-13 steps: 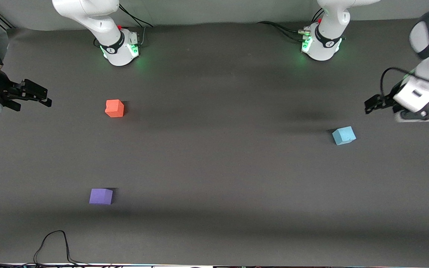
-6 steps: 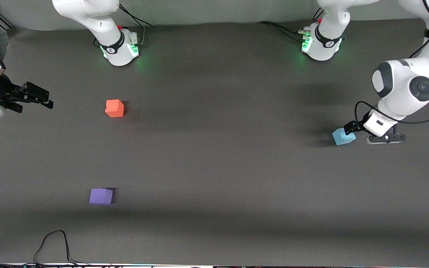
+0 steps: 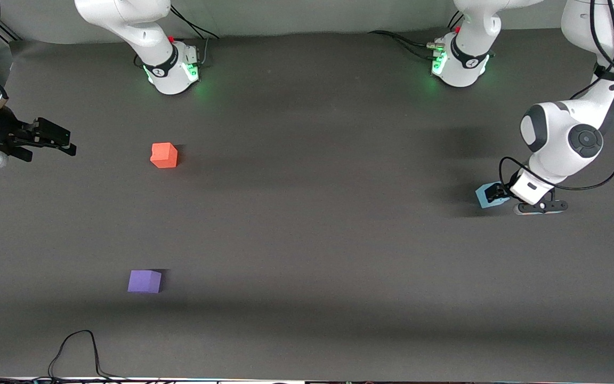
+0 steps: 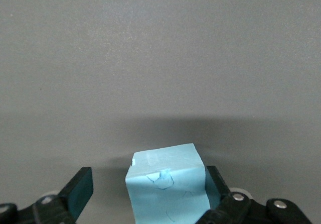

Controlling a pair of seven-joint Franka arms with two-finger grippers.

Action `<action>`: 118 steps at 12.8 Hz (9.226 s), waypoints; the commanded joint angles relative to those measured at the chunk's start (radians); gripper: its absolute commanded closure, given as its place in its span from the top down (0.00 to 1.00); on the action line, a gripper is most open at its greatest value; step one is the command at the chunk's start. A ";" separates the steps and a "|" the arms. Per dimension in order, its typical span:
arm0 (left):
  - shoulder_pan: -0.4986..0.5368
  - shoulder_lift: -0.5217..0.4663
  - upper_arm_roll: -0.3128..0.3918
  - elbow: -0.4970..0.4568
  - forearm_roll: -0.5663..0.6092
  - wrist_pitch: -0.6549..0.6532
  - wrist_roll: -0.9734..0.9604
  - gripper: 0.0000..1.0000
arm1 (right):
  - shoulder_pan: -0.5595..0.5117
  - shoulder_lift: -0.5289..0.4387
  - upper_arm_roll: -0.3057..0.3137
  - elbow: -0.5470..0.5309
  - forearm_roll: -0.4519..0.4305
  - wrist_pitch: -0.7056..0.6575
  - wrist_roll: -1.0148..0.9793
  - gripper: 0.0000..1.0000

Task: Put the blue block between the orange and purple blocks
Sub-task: 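Close the left gripper on the light blue block, then carry the blue block with the left gripper toward the table middle, then set the blue block down, open and raise the left gripper, then lower the right gripper over the blue block and close it, then carry the blue block with the right gripper toward the orange block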

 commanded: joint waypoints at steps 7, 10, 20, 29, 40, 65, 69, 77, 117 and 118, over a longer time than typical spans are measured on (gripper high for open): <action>-0.028 0.033 0.000 0.003 0.001 -0.025 -0.055 1.00 | 0.013 0.013 -0.001 0.014 -0.020 -0.002 0.021 1.00; -0.028 0.027 0.002 0.008 0.001 -0.076 -0.058 0.80 | 0.021 0.013 -0.001 0.004 -0.020 -0.002 0.022 1.00; -0.032 -0.040 0.008 0.189 0.016 -0.366 -0.060 0.45 | 0.024 0.043 -0.001 -0.017 -0.016 0.065 0.019 1.00; -0.466 0.066 -0.020 0.881 0.022 -0.886 -0.603 0.36 | 0.007 0.179 -0.021 0.166 -0.023 0.070 0.011 1.00; -0.959 0.603 -0.013 1.224 0.059 -0.527 -1.008 0.35 | 0.004 0.244 -0.015 0.192 -0.014 0.075 0.001 1.00; -0.353 -0.032 -0.007 0.918 -0.127 -1.075 -0.399 1.00 | 0.297 0.248 -0.010 0.187 0.077 0.044 0.417 1.00; -0.192 -0.174 -0.006 0.778 -0.030 -1.064 -0.152 1.00 | 0.476 0.271 -0.009 0.230 0.139 0.075 0.656 1.00; -0.081 -0.246 -0.004 0.744 0.010 -1.027 -0.041 1.00 | 0.685 0.340 -0.010 0.122 0.072 0.312 0.766 1.00; -0.108 -0.275 -0.003 0.762 0.010 -1.107 0.049 1.00 | 0.635 0.351 -0.027 0.118 0.046 0.433 0.607 0.35; -0.110 -0.274 -0.003 0.762 0.010 -1.105 0.051 1.00 | 0.621 0.331 -0.029 0.118 0.046 0.397 0.591 0.35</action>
